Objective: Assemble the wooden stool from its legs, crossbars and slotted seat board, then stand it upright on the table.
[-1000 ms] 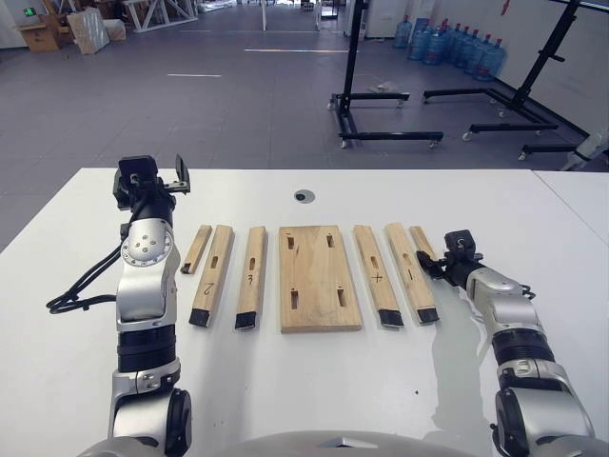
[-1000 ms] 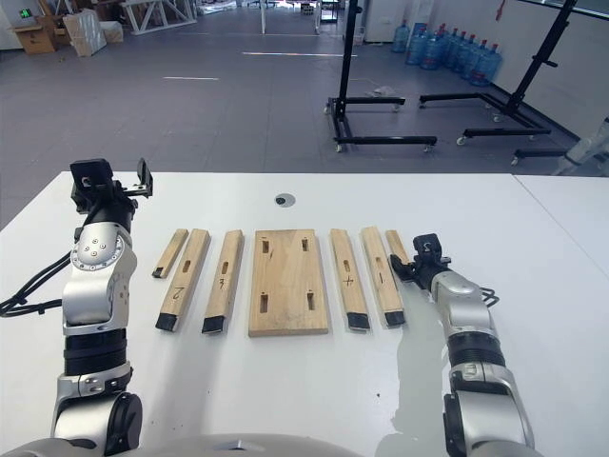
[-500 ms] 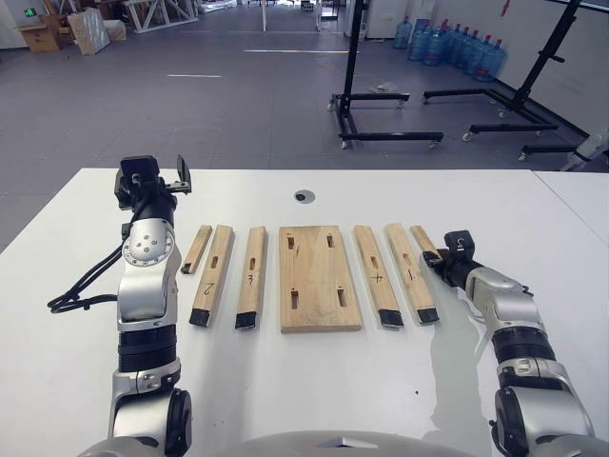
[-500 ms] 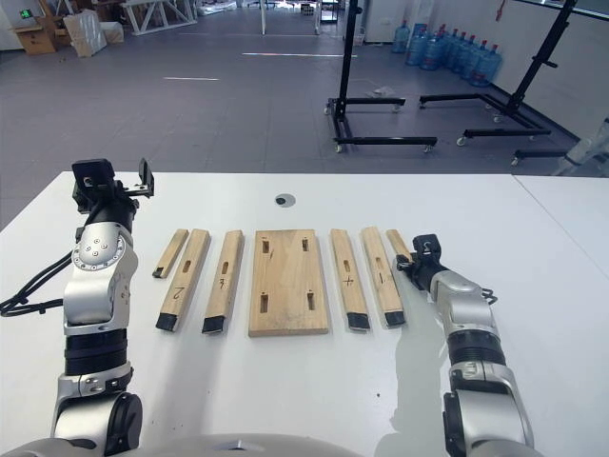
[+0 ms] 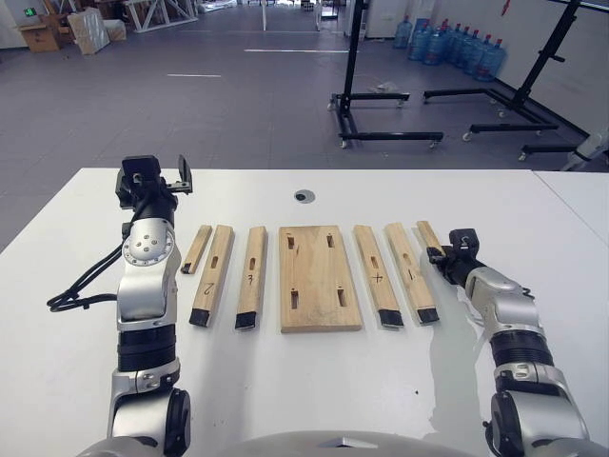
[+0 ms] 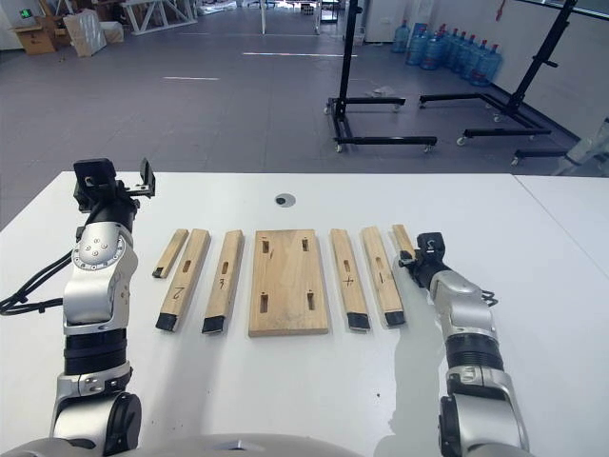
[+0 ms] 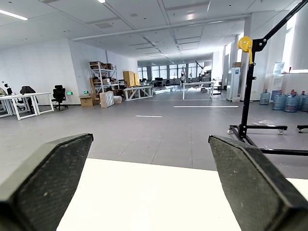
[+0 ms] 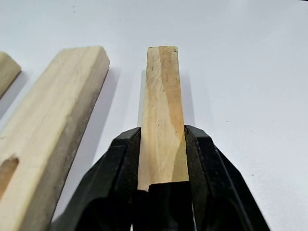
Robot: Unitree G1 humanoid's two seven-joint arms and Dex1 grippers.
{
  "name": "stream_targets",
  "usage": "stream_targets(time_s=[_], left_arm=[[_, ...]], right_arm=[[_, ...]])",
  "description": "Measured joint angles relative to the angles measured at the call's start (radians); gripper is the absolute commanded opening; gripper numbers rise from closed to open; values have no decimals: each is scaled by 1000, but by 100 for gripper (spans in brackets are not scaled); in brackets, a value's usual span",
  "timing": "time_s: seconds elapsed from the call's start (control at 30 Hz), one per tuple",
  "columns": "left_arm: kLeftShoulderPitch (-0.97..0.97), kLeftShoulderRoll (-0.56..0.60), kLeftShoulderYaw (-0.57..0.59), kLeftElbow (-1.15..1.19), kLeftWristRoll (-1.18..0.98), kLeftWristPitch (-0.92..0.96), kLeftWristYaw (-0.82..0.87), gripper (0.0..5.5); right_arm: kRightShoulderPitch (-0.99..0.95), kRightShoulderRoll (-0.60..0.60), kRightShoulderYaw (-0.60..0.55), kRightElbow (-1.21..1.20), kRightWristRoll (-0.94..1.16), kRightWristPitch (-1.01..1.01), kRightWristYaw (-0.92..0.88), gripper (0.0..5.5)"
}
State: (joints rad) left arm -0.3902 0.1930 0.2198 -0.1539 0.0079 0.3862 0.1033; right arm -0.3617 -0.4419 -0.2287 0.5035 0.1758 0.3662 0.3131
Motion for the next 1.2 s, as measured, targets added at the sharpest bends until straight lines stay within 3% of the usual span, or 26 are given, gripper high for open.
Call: stream_targets(time_s=[0.1, 0.23, 0.37, 0.57, 1.0, 1.2], left_arm=[[-18, 10, 13, 2, -34, 1, -27, 444], [-63, -27, 35, -14, -251, 121, -156, 444], [-132, -107, 69, -39, -538, 326, -229, 444], [-177, -223, 151, -14, -868, 541, -187, 444], [-131, -244, 139, 22, -980, 577, -142, 444], [-129, -280, 133, -1, -1117, 596, -130, 444]], right_arm=[[-21, -6, -59, -10, 26, -31, -29, 128], [-62, -4, -82, -95, 60, -51, -20, 128], [-61, 68, 41, -289, 62, -56, 47, 128], [-41, 169, 233, -571, 101, -48, 162, 128], [13, 217, 314, -749, 202, 5, 229, 128], [20, 237, 375, -713, 195, 2, 235, 128]])
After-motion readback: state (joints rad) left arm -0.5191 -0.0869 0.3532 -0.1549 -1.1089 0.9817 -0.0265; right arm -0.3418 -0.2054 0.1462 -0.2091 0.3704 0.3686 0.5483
